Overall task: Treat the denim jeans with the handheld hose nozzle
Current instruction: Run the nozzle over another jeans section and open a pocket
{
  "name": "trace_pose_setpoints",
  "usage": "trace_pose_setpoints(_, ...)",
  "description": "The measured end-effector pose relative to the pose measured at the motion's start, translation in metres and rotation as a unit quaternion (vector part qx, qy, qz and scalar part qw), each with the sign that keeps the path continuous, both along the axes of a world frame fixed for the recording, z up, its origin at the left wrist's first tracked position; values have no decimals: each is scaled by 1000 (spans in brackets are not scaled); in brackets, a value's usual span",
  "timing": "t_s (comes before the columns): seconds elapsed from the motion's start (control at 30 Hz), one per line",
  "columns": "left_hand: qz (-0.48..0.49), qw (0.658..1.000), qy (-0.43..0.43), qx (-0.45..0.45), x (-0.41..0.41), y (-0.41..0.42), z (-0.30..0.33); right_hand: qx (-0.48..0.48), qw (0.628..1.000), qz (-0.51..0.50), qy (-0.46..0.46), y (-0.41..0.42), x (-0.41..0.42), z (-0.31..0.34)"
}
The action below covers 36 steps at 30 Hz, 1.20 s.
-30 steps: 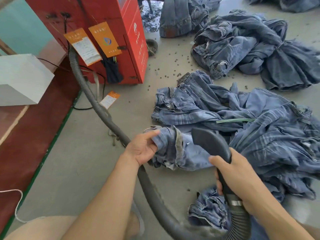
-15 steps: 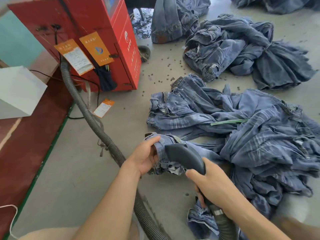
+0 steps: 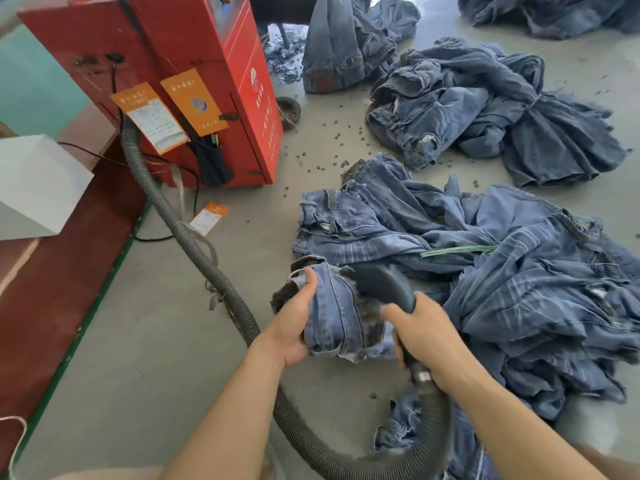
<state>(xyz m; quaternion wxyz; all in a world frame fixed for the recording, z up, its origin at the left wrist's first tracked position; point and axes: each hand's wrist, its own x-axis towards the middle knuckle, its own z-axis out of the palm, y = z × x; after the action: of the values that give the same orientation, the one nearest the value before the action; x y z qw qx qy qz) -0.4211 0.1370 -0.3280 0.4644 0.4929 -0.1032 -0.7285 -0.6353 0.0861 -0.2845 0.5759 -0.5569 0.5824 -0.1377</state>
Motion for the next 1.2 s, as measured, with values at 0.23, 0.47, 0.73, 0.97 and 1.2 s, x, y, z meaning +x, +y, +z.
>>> trace_pose_setpoints(0.23,31,999,-16,33,1,0,-2,-20,997,-61,-51,-25,-20,19)
trace_pose_setpoints(0.47,34,997,-62,31,3,5,-7,49,999,16,-6,14,-8,-6)
trace_pose_setpoints(0.73,-4,993,-109,33,6,18,-19,125,990,27,-61,16,-11,12)
trace_pose_setpoints(0.97,14,997,-79,-1,5,25,-20,124,990,-32,-60,-26,13,15)
trace_pose_setpoints(1.2,130,987,89,-45,11,23,-14,145,986,51,-67,-2,4,16)
